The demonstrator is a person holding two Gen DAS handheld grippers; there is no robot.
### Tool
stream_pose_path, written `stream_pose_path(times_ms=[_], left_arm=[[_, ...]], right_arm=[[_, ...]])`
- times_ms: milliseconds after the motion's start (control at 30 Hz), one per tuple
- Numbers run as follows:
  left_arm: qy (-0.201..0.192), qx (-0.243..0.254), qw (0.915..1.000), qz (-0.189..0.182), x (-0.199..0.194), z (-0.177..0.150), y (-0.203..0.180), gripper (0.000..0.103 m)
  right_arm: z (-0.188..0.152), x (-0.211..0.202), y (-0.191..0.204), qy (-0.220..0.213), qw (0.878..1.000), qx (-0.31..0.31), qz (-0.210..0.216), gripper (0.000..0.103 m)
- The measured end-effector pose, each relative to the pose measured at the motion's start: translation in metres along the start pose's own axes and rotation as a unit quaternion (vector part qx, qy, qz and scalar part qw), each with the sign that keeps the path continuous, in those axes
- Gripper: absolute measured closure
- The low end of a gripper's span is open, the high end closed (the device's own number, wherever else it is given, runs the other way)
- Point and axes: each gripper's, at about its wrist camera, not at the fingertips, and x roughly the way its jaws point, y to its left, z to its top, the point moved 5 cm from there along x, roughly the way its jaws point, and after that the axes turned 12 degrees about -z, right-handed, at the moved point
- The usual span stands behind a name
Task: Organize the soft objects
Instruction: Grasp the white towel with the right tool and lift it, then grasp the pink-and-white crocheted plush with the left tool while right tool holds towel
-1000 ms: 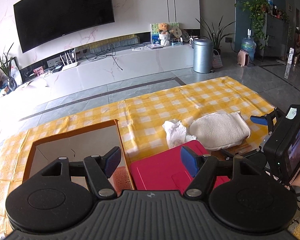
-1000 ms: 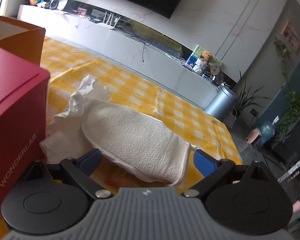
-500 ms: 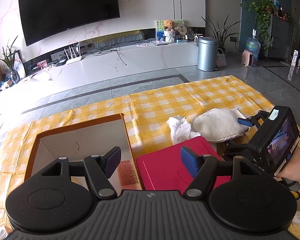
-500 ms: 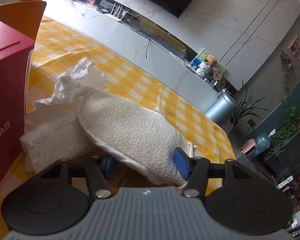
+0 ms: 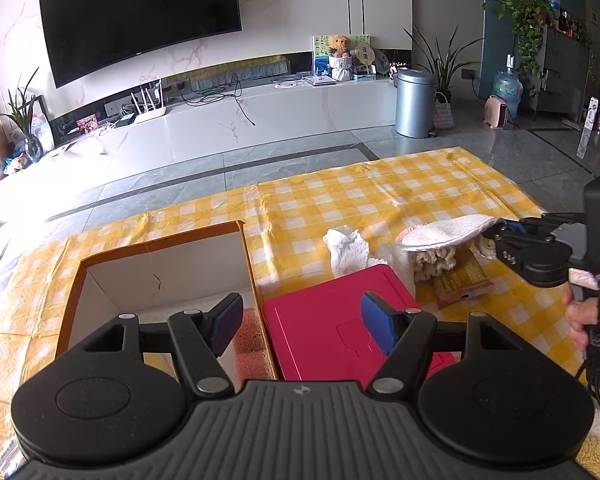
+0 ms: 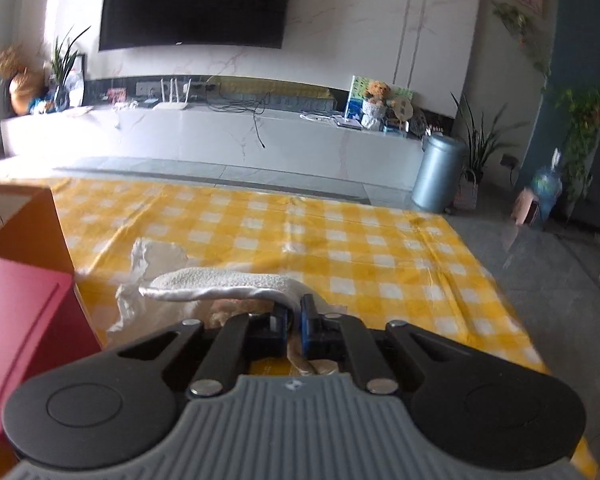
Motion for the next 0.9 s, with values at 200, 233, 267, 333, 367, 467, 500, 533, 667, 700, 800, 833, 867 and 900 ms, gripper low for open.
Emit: stream_pose_path(times_ms=[200,233,267,333,367,467,500,533,667,700,800,833,867,900], left_arm=[[0.009,0.001,0.9999,-0.011,-0.003,0.001,-0.008,0.023],[0.012,0.005,0.9998,-0.011,-0.002,0.001,-0.010,0.023],[0.014,0.008,0.9998,-0.010,-0.002,0.001,-0.012,0.023],[0.016,0.013,0.9998,-0.006,-0.002,0.001,-0.015,0.023],[0.017,0.016,0.9997,-0.006,-0.001,0.000,-0.016,0.023],[0.021,0.023,0.9995,-0.007,0.001,0.000,-0.019,0.023],[0.023,0.025,0.9994,-0.006,0.002,-0.001,-0.020,0.023],[0.025,0.027,0.9993,-0.005,0.003,-0.001,-0.021,0.023],[0.030,0.036,0.9989,-0.004,0.009,-0.002,-0.024,0.023],[0.031,0.038,0.9988,-0.004,0.010,-0.002,-0.025,0.023],[0.032,0.041,0.9986,-0.007,0.014,-0.003,-0.028,0.023],[0.034,0.043,0.9985,-0.008,0.015,-0.003,-0.028,0.023],[0.036,0.045,0.9983,-0.008,0.017,-0.003,-0.029,0.023],[0.038,0.047,0.9982,-0.008,0.018,-0.003,-0.029,0.023]], right_arm=[[-0.016,-0.027,-0.038,0.050,0.990,0.116,0.065,0.099],[-0.019,-0.026,-0.038,0.054,0.991,0.109,0.053,0.099],[-0.022,-0.022,-0.038,0.061,0.992,0.106,0.044,0.099],[-0.030,-0.011,-0.041,0.078,0.989,0.113,0.047,0.099],[-0.033,-0.006,-0.041,0.085,0.988,0.118,0.054,0.099],[-0.035,0.005,-0.036,0.097,0.988,0.110,0.057,0.099],[-0.034,0.006,-0.034,0.095,0.989,0.103,0.051,0.099],[-0.033,0.007,-0.032,0.091,0.990,0.097,0.049,0.098],[-0.031,0.017,-0.029,0.089,0.991,0.083,0.047,0.088],[-0.031,0.022,-0.028,0.090,0.992,0.078,0.044,0.085],[-0.032,0.040,-0.024,0.100,0.989,0.088,0.068,0.067],[-0.032,0.046,-0.022,0.104,0.987,0.095,0.074,0.073],[-0.032,0.052,-0.020,0.107,0.987,0.099,0.073,0.086],[-0.032,0.053,-0.019,0.109,0.987,0.098,0.069,0.090]])
